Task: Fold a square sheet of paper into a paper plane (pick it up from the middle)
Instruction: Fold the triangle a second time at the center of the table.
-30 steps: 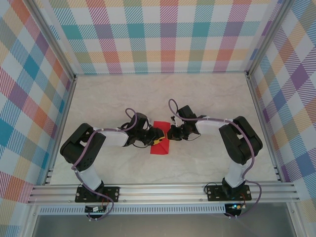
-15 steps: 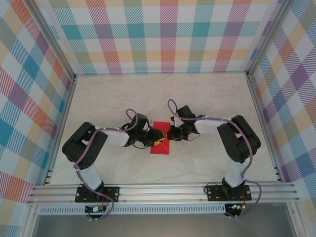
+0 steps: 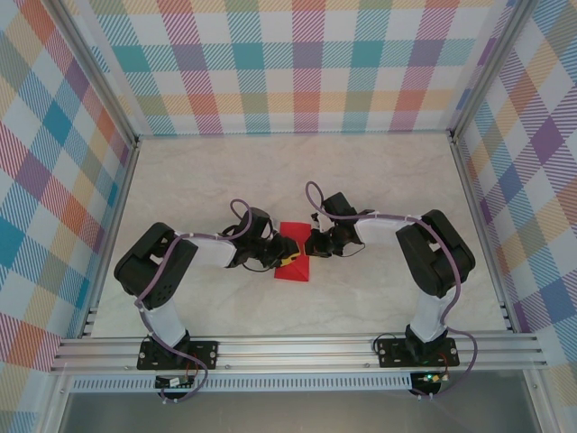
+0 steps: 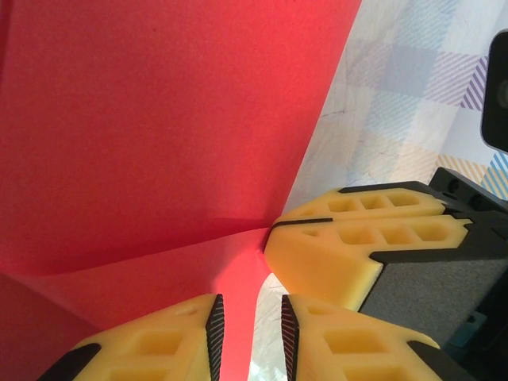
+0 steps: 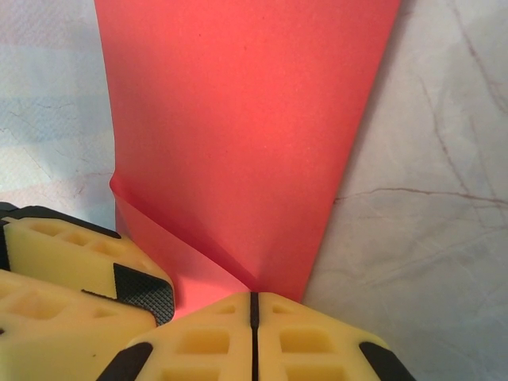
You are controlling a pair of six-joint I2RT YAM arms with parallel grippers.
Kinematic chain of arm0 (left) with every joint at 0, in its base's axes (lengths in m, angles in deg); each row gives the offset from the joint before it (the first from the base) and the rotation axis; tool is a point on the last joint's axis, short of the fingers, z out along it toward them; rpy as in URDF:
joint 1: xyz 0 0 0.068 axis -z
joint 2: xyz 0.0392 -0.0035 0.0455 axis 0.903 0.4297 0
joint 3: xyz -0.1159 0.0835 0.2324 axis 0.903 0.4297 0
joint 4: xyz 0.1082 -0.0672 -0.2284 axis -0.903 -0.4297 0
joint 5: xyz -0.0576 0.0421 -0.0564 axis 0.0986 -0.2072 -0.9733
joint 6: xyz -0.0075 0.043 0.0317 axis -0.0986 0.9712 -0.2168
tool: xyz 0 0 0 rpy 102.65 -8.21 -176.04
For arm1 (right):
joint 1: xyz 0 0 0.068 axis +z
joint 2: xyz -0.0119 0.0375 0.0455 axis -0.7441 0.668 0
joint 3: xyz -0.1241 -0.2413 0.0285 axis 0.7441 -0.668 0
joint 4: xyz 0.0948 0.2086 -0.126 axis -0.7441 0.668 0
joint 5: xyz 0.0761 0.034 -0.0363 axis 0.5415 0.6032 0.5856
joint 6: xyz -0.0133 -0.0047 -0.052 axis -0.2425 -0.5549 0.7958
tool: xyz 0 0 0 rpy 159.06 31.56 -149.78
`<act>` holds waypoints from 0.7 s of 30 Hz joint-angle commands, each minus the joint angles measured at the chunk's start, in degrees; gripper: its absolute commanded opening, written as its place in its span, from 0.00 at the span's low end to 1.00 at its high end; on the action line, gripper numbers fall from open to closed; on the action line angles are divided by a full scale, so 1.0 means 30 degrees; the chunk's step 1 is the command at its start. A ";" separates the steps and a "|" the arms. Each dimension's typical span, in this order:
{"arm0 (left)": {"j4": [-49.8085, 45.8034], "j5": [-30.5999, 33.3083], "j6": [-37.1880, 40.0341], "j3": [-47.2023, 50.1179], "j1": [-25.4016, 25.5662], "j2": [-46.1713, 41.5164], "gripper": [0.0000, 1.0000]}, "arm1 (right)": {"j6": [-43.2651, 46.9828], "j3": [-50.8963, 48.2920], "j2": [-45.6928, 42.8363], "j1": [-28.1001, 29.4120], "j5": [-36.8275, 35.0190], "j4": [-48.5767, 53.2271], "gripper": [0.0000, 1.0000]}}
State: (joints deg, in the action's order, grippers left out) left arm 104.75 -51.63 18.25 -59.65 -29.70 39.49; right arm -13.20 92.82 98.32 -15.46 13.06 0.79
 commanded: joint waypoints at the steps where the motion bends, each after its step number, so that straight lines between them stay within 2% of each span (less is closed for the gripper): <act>1: -0.0341 -0.0046 0.0215 -0.0341 0.0248 0.0467 0.28 | 0.0326 0.0489 0.0457 -0.0019 -0.0218 0.0098 0.07; 13: -0.0772 0.0157 0.0384 -0.0283 0.0248 0.0574 0.28 | 0.0145 0.0446 0.0194 -0.0033 -0.0298 0.0259 0.10; 21: -0.1409 0.0495 0.0420 -0.0186 0.0248 0.0844 0.26 | -0.0498 -0.0081 -0.2380 -0.0034 -0.1901 0.0685 0.25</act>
State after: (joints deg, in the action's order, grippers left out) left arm 104.16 -51.37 18.49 -59.67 -29.70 40.28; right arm -14.10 92.89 95.94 -15.42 10.11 1.93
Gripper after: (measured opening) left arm 0.263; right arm 0.244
